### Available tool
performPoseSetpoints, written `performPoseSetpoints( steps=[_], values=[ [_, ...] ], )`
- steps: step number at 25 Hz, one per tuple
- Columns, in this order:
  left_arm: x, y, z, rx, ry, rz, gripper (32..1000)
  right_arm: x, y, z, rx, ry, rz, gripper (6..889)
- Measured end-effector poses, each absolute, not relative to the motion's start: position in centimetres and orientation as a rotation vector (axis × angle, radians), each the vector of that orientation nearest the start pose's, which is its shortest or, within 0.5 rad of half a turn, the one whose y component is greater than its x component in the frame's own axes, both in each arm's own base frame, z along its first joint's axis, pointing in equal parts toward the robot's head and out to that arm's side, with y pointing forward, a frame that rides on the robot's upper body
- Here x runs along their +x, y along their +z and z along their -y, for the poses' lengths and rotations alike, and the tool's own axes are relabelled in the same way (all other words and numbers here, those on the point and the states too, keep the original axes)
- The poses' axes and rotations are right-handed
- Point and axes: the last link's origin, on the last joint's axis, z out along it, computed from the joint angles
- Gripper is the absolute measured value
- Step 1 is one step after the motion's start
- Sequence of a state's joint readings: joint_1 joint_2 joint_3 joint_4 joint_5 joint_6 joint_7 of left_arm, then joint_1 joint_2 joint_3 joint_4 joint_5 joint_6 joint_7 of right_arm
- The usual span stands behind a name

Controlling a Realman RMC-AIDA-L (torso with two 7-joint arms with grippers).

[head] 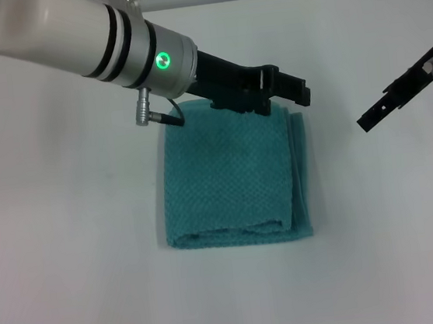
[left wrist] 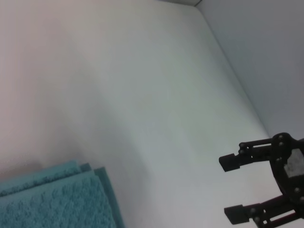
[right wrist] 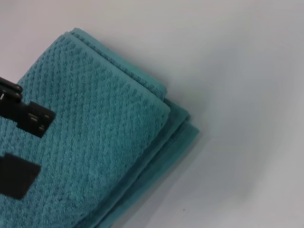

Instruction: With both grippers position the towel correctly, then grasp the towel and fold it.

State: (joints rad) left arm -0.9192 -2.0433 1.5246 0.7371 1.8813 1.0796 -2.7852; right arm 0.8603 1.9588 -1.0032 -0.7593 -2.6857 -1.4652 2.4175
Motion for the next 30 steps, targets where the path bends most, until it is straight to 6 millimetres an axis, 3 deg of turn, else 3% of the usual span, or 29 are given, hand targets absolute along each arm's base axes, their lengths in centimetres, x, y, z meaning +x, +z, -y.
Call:
performPoseSetpoints(
  steps=[7,18,30],
  values=[
    [-11.4,-7.2,-40.8,-2.530,-0.106,1.583,854,24.0,3.1,-40.5,-2.474,-0.496,-1.261,854],
    [-12.3,-6.1,-41.1,-2.497,-0.091,1.619,950,24.3,3.4,-40.4,-2.467,-0.499,-1.273,854],
    [-12.0,-6.2,-41.1,-2.505,-0.089,1.616,950,24.3,3.4,-40.4,-2.467,-0.499,-1.273,853]
  ],
)
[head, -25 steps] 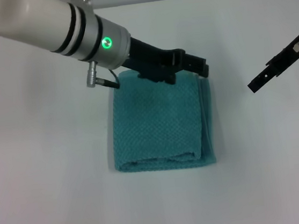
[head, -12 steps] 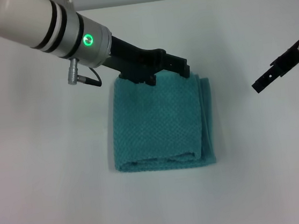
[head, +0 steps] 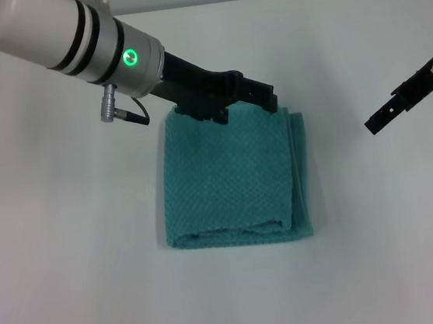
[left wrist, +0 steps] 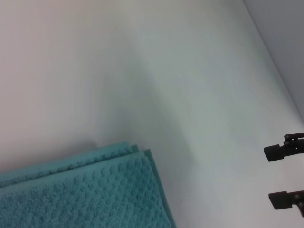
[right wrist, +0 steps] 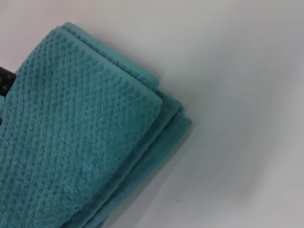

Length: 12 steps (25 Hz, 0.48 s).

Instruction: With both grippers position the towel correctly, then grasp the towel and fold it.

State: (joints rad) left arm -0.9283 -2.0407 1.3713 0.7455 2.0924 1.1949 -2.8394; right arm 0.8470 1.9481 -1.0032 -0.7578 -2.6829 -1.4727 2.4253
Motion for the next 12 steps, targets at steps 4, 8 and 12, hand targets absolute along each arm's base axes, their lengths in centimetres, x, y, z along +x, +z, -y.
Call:
performPoseSetpoints(
  steps=[4,8,12],
  values=[
    [-11.96,-6.25,-41.05,-2.507,-0.089,1.615,950,24.27,3.43,-40.43,-2.467,-0.498,-1.272,853],
    [-11.96,-6.30,-41.02,-2.507,-0.089,1.616,950,24.24,3.43,-40.44,-2.468,-0.498,-1.271,854],
    [-12.01,-6.34,-41.00,-2.506,-0.087,1.619,950,24.23,3.43,-40.45,-2.468,-0.498,-1.270,854]
  ],
)
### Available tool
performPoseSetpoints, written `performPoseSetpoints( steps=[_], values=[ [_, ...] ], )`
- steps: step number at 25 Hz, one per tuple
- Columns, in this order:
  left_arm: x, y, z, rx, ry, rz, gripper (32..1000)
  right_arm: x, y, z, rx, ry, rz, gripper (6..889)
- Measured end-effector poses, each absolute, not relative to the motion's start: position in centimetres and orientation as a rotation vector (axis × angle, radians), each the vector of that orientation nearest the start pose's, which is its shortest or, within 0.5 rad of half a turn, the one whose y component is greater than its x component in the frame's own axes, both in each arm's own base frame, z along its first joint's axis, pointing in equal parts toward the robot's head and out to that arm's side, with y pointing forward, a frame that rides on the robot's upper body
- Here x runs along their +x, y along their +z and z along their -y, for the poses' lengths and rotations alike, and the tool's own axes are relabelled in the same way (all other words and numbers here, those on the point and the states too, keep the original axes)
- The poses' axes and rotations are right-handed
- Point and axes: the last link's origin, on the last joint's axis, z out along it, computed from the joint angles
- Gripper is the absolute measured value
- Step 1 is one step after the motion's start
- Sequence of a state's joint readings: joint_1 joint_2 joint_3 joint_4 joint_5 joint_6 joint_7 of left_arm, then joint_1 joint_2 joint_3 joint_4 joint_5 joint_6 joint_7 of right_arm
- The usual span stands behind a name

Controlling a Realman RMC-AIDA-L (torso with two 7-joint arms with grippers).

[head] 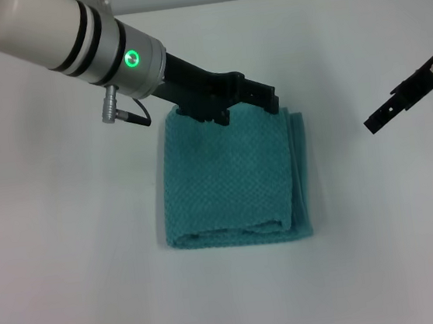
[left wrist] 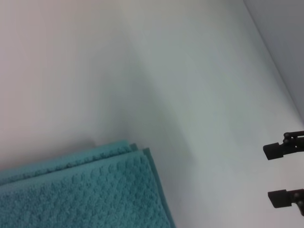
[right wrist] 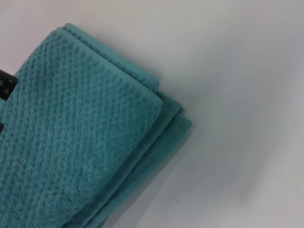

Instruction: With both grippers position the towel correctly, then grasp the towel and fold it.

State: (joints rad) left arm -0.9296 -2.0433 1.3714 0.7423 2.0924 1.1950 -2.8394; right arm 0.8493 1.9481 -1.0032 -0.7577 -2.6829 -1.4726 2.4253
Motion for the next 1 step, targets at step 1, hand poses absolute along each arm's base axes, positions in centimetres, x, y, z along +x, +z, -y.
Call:
performPoseSetpoints(
  steps=[1],
  values=[
    [-12.02,-6.34,-40.99,-2.506,-0.087,1.619,950,24.23,3.43,-40.45,-2.468,-0.498,-1.270,854]
  ],
)
